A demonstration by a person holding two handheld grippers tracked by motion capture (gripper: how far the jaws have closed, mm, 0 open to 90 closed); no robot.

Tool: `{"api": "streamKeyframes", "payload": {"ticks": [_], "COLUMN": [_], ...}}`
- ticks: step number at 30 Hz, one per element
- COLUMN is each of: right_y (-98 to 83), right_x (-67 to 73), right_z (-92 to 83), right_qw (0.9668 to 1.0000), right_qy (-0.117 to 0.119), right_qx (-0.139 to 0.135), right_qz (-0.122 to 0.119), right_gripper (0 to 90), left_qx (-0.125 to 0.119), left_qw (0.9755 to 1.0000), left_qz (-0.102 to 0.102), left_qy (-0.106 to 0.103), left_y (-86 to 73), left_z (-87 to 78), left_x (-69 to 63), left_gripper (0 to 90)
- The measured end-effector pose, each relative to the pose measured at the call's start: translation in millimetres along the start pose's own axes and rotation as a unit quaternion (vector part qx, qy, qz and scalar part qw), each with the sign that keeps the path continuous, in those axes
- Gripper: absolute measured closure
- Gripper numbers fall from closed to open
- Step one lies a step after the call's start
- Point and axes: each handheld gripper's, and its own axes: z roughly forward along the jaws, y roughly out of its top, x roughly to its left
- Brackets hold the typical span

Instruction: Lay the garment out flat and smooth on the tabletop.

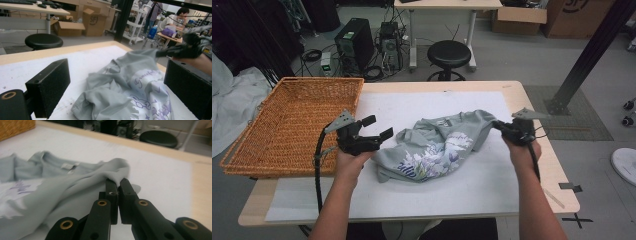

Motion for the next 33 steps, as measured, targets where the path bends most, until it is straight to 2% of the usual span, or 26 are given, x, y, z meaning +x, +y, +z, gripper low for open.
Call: {"api": "streamKeyframes", "payload": {"ticks": [2,3,4,6,7,8,9,14,15,17,18,20,22,23,24,26,27,29,31,33], "right_y": [4.0,12.7,12.7,16.7,16.7,16.1,15.2,9.9,8.0,7.3,4.9,3.6,-1.0,-6.6,-6.6,-12.3,-18.8,-25.2,-29.8,-35.4], "right_x": [-4.2,-13.3,-13.3,-19.2,-20.6,-20.5,-18.9,-5.1,2.8,5.7,14.4,19.0,29.2,38.5,38.5,47.8,59.6,74.1,85.6,96.8], "right_z": [-5.0,-15.7,-15.7,-20.3,-20.6,-19.6,-18.4,-10.2,-4.8,-2.5,4.1,7.2,14.0,20.4,20.4,26.1,33.8,41.7,47.6,55.9], "right_qw": [1.0,0.9998,0.9998,0.9991,0.9991,0.9991,0.9989,0.9994,0.9997,0.9999,1.0,1.0,0.9997,0.9989,0.9989,0.9977,0.9951,0.9912,0.9874,0.9829], "right_qy": [-0.006,-0.018,-0.018,-0.041,-0.041,-0.041,-0.046,-0.034,-0.022,-0.015,-0.001,0.004,0.023,0.045,0.045,0.065,0.094,0.126,0.149,0.165], "right_qx": [-0.002,-0.007,-0.007,-0.001,0.001,0.002,0.003,-0.004,-0.001,0.001,0.003,0.006,0.008,0.014,0.014,0.017,0.028,0.04,0.052,0.081], "right_qz": [0.003,0.006,0.006,0.01,0.012,0.013,0.013,0.006,0.005,0.004,-0.002,-0.005,-0.007,0.003,0.003,0.007,0.01,0.01,0.01,0.0], "right_gripper": [87.9,87.7,87.7,85.8,83.0,77.8,76.4,67.7,64.4,62.4,57.7,57.5,54.2,52.5,52.5,49.5,47.3,45.4,45.4,48.3], "left_qx": [-0.001,0.0,0.0,0.001,0.003,0.003,0.005,0.008,0.009,0.011,0.011,0.013,0.017,0.022,0.022,0.025,0.029,0.028,0.031,0.036], "left_qw": [1.0,1.0,1.0,1.0,1.0,1.0,1.0,1.0,0.9999,0.9999,0.9999,0.9999,0.9998,0.9997,0.9997,0.9996,0.9995,0.9995,0.9994,0.9992], "left_qz": [0.0,0.0,0.0,0.0,0.001,0.002,0.001,0.002,0.004,0.004,0.005,0.007,0.01,0.012,0.012,0.013,0.012,0.012,0.013,0.016], "left_qy": [0.0,0.001,0.001,0.001,0.001,0.001,0.0,-0.001,-0.002,-0.002,-0.001,-0.001,0.0,0.001,0.001,0.002,0.003,0.001,0.001,-0.001], "left_y": [0.0,-0.2,-0.2,-0.8,-1.1,-1.5,-1.7,-2.9,-3.4,-3.7,-4.0,-4.5,-5.3,-6.5,-6.5,-8.0,-9.8,-11.1,-12.7,-16.2], "left_z": [0.1,0.6,0.6,1.7,2.0,2.6,2.9,5.5,6.1,6.5,6.8,7.4,8.3,10.0,10.0,12.0,14.6,16.1,18.0,19.7], "left_x": [0.1,0.2,0.2,0.2,0.2,0.2,0.2,-0.4,-0.9,-1.1,-1.1,-1.4,-1.6,-1.4,-1.4,-1.2,-1.4,-1.8,-2.8,-5.2], "left_gripper": [7.2,7.2,7.3,7.2,7.3,7.3,7.3,7.2,7.2,7.3,7.3,7.3,7.3,7.3,7.3,7.3,7.3,7.3,7.3,7.3]}}
